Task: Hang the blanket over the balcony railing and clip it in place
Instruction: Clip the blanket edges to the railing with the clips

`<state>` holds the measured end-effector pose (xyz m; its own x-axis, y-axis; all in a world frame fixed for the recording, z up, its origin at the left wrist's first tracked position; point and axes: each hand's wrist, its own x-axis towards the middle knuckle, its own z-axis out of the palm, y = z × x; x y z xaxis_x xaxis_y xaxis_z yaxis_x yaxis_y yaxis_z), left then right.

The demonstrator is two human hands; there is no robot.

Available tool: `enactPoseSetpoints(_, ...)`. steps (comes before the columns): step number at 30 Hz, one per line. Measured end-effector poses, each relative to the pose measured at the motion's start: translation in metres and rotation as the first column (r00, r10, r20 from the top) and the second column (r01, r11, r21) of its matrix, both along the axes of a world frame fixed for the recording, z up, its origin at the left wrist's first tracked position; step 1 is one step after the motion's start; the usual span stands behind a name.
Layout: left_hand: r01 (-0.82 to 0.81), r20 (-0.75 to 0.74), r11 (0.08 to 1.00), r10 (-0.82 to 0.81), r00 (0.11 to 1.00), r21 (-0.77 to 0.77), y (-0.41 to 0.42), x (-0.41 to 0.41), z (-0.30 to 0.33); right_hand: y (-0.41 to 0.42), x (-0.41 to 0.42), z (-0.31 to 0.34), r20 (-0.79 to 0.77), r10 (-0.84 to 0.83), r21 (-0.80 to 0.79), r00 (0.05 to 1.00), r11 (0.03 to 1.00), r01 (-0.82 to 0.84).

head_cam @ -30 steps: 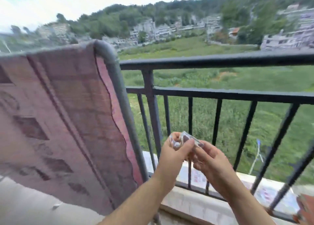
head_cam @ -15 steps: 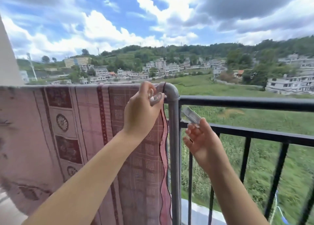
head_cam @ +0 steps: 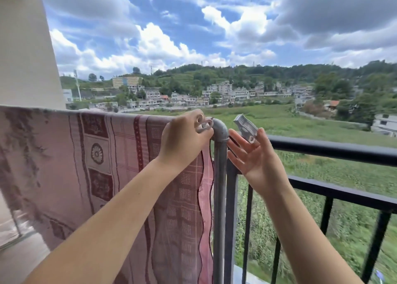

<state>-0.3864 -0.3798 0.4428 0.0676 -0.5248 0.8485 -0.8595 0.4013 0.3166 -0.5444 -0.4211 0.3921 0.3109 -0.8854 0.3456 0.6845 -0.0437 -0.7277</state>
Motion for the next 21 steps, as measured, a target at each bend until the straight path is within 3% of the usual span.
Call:
enactPoseSetpoints(3,0.075,-0.054,0.997,-0.074,0.996,0.021,0.004,-0.003,0.019,-0.005,-0.003,0.005,-0.001,0.056,-0.022,0.998,0.998,-0.056)
enactPoseSetpoints(12,0.111,0.014,0.99,-0.112,0.994,0.087,0.001,-0.044,0.048,-0.019,-0.016,0.02,0.059,0.237,-0.201,0.97,0.954,-0.221)
enactPoseSetpoints(17,0.096,0.085,0.983,-0.11,0.99,0.154,0.006,-0.05,0.04,-0.017,-0.009,0.029,0.171,0.388,-0.145,0.906,0.919,-0.367)
enactPoseSetpoints(21,0.091,0.122,0.946,-0.135,0.983,0.31,0.012,-0.037,0.025,-0.014,-0.016,0.022,0.19,0.34,-0.077,0.921,0.94,-0.331)
